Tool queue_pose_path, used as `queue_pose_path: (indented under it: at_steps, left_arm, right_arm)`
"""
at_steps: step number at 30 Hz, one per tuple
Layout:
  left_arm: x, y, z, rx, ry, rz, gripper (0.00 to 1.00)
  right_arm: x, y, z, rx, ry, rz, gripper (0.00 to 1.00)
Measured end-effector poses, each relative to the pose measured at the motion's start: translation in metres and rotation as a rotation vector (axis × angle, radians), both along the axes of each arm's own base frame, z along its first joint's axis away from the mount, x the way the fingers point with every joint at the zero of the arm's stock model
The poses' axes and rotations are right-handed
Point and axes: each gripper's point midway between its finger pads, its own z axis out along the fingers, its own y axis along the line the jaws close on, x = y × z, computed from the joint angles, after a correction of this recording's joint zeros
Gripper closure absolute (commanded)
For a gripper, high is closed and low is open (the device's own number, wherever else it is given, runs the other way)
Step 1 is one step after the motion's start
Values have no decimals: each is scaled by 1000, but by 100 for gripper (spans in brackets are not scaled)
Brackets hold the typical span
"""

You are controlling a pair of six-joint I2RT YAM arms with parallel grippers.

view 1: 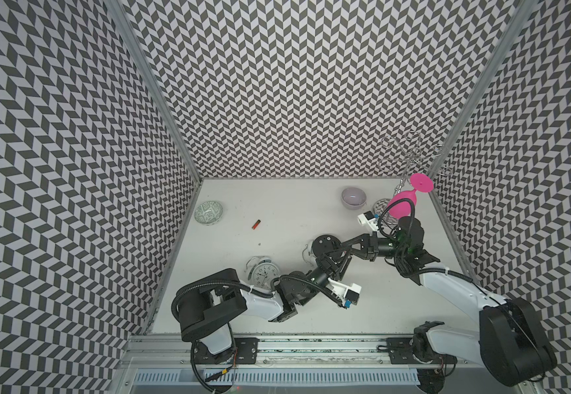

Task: Insert the battery into the alarm
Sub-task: Pick up the battery at the center of the board.

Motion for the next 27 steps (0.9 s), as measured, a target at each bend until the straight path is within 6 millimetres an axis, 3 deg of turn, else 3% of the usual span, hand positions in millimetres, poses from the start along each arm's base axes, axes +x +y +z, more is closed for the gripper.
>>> queue_pose_path:
  at_steps: [4, 8, 12, 15, 21, 24, 27]
  left_arm:
    - [-6, 0, 1, -33, 24, -21, 27]
    - [-21, 4, -12, -69, 111, -62, 18]
    - [-31, 23, -23, -139, 268, -82, 10]
    - [-30, 43, -13, -271, 404, -92, 7]
    - [10, 89, 12, -589, 723, -94, 4]
    - [37, 108, 12, -700, 874, -75, 3]
    - [61, 121, 4, -789, 1027, -42, 3]
  right_arm:
    - [5, -1, -1, -7, -5, -25, 97]
    - [19, -2, -4, -39, -36, -78, 97]
    - [42, -3, -12, -110, -79, -147, 97]
    - [61, -6, -31, -192, -82, -202, 96]
    - [100, -17, -80, -431, -53, -300, 97]
    - [116, -19, -98, -564, -68, -319, 97]
    - [118, -19, -114, -685, -78, -320, 97]
